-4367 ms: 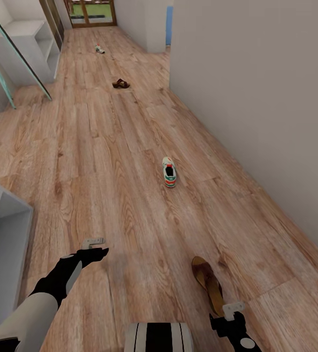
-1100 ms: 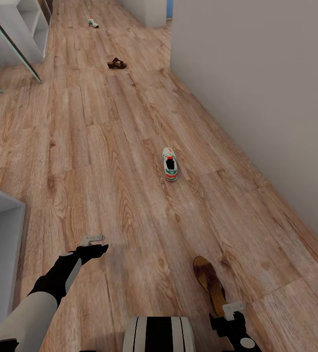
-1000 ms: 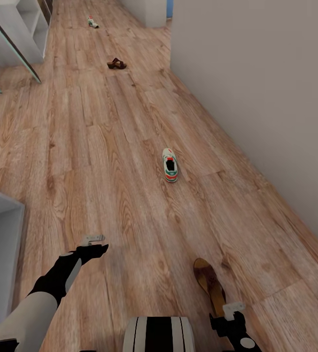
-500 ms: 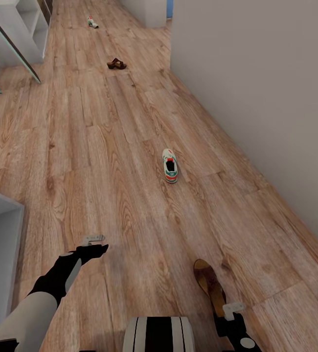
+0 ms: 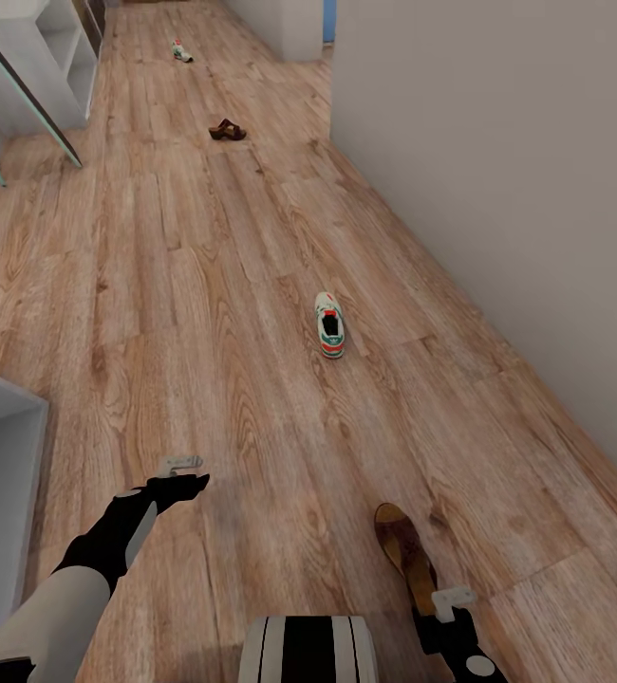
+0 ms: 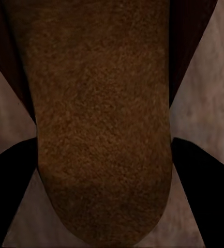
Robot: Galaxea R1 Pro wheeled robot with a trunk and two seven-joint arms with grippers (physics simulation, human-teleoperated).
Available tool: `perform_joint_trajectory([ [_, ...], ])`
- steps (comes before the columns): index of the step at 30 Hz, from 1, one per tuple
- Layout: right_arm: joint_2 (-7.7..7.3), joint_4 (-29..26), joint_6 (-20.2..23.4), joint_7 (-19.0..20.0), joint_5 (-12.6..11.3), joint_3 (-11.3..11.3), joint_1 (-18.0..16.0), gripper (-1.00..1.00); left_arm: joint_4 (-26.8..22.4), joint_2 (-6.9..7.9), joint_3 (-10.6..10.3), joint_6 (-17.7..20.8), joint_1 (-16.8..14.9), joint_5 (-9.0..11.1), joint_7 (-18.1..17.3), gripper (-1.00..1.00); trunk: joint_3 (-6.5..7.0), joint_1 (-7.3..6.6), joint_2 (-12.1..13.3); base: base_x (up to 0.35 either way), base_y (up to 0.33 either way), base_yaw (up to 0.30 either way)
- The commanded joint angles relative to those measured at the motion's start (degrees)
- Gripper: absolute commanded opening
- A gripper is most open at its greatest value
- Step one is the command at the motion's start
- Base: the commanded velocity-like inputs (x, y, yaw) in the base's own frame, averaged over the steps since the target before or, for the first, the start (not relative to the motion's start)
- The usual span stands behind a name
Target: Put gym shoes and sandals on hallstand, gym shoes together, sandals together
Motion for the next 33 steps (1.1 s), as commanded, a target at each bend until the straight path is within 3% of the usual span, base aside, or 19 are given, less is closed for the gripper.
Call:
perform_joint_trajectory([
  [1,-0.03,0.05,-0.11,-0.26,0.34,0.19,-0.02,-1.00,-0.09,-0.04,0.28,0.39,0.00,-0.05,-0.37,1.00,0.20,-0.03,0.00,0.000,0.000,0.000],
  [6,0.13,0.27,-0.42,-0.01,0.46,0.37,-0.02,-1.00,0.01,0.84,1.03,-3.40,2.80,-0.22,0.02,1.00,1.30,-0.16,0.07,0.000,0.000,0.000],
  [13,0.13,0.13,-0.46,-0.18,0.45,0.29,-0.02,-1.00,0.08,1.05,1.23,-5.44,5.41,-0.19,0.49,1.00,2.86,-0.34,0.16,0.000,0.000,0.000],
  [25,0.12,-0.12,-0.56,-0.33,0.43,0.19,-0.02,-1.00,0.62,2.42,1.33,-5.66,7.16,-0.13,0.61,1.00,5.51,-0.65,0.33,0.000,0.000,0.000],
  [27,0.09,-0.08,-1.07,-0.34,0.43,0.19,-0.02,-1.00,0.79,2.64,1.33,-5.67,7.28,-0.12,0.65,1.00,5.96,-0.70,0.35,0.000,0.000,0.000],
  [28,-0.06,0.13,-3.87,-0.39,0.48,0.19,-0.02,-1.00,0.50,2.78,1.34,-5.64,7.91,-0.08,1.04,1.00,6.25,-0.73,0.37,0.000,0.000,0.000],
  [33,-0.12,0.21,-4.95,-0.42,0.51,0.19,0.01,-1.00,0.62,2.63,1.25,-5.60,8.14,-0.17,2.45,1.00,7.77,-0.86,0.43,0.000,0.000,0.000],
])
